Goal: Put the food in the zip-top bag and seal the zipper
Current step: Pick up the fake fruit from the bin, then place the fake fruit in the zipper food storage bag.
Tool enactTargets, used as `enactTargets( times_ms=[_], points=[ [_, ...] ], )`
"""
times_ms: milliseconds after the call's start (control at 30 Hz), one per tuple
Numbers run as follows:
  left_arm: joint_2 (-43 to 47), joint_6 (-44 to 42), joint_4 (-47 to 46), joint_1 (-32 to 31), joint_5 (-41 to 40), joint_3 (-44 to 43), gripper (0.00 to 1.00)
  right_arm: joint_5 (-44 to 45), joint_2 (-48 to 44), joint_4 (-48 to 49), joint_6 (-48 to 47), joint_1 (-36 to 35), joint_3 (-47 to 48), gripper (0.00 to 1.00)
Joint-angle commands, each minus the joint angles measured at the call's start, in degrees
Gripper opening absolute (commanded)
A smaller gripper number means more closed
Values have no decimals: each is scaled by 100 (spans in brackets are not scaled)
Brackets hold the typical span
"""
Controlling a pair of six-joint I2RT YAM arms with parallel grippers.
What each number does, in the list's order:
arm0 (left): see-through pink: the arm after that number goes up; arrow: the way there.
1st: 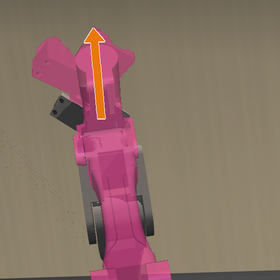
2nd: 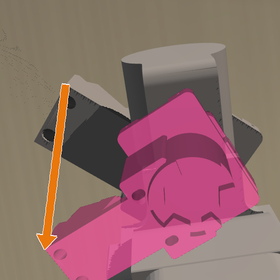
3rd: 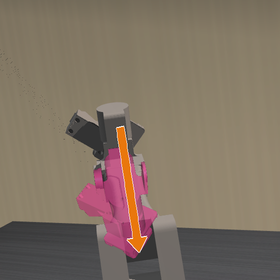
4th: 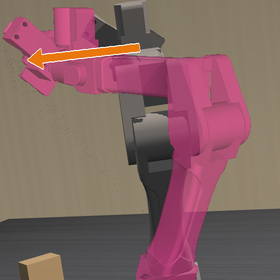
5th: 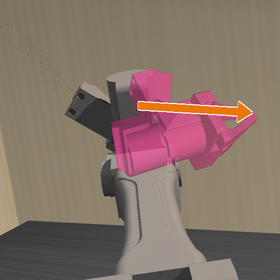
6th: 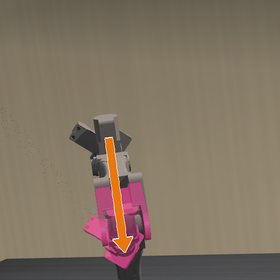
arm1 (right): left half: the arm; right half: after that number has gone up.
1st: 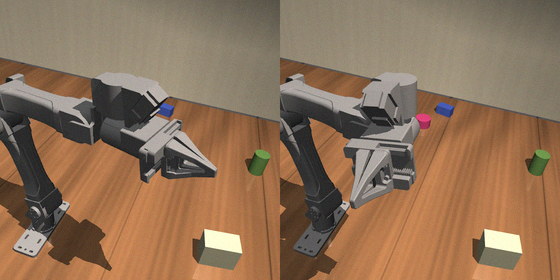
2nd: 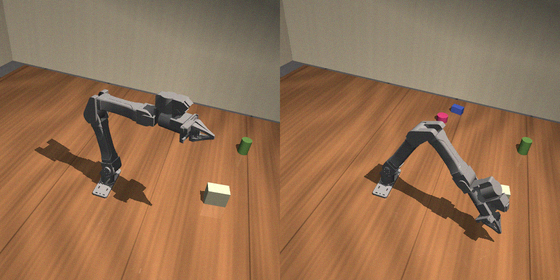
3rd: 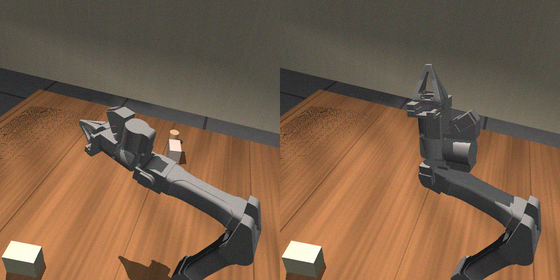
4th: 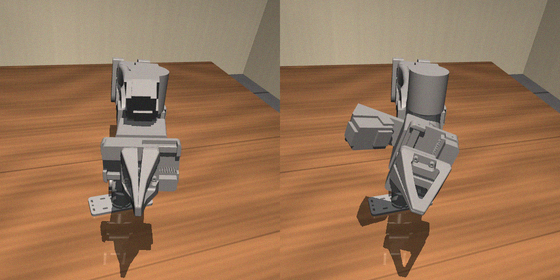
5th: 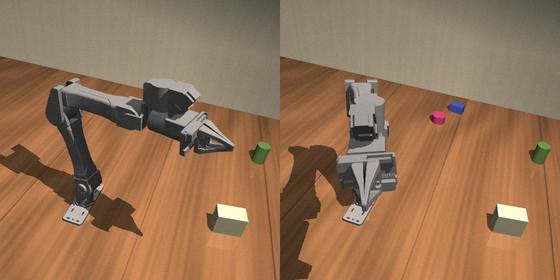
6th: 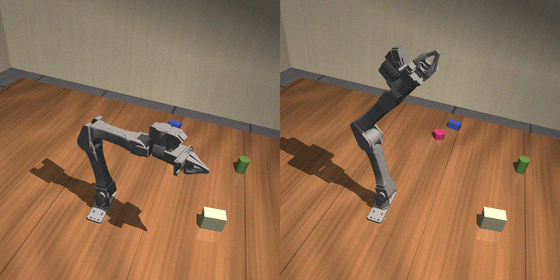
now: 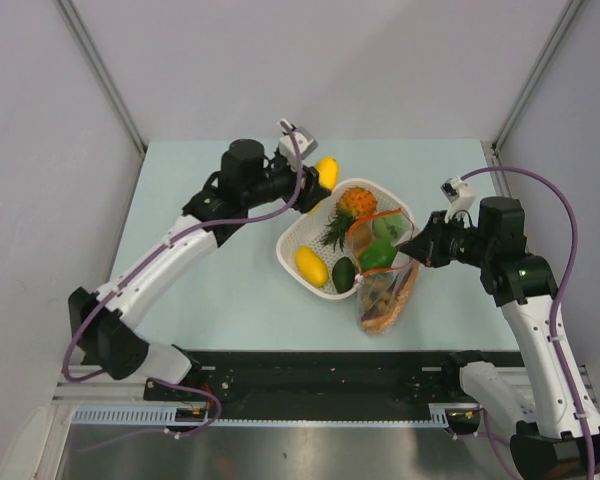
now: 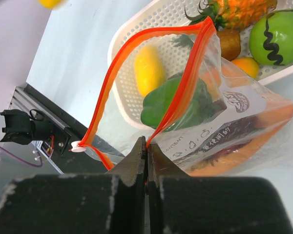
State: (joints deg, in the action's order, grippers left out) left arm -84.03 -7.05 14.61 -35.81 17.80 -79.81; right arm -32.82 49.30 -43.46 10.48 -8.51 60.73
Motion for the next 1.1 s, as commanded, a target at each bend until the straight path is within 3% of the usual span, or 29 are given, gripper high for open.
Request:
enactTargets(
  times_ms=[0,67,100,200,300,567,767,1000,1067],
  points=[
    [492,1607,-1280,-31,478,87,34,-234,1,259,33,16,27,0],
    [755,2326,-2116,-92,277,649,35,-278,-8,268,51,8,35,0],
    [835,2470,-2982,-153,172,877,35,-313,18,268,59,16,27,0],
    [976,2612,-4494,-531,-355,1678,33,-471,36,321,129,16,27,0],
    [836,2726,-5343,-900,-558,2153,31,-716,80,408,200,25,35,0],
    [142,2753,-6461,-1683,-1550,2400,36,-1156,212,602,419,95,27,0],
    [-377,2595,-6883,-2017,-1921,2417,48,-1516,264,716,604,192,27,0],
    [122,1935,-6806,-1895,-1483,3066,97,-1842,264,752,675,271,35,0],
    [412,1813,-6674,-1710,-1289,3260,100,-1860,247,734,666,280,27,0]
  ],
)
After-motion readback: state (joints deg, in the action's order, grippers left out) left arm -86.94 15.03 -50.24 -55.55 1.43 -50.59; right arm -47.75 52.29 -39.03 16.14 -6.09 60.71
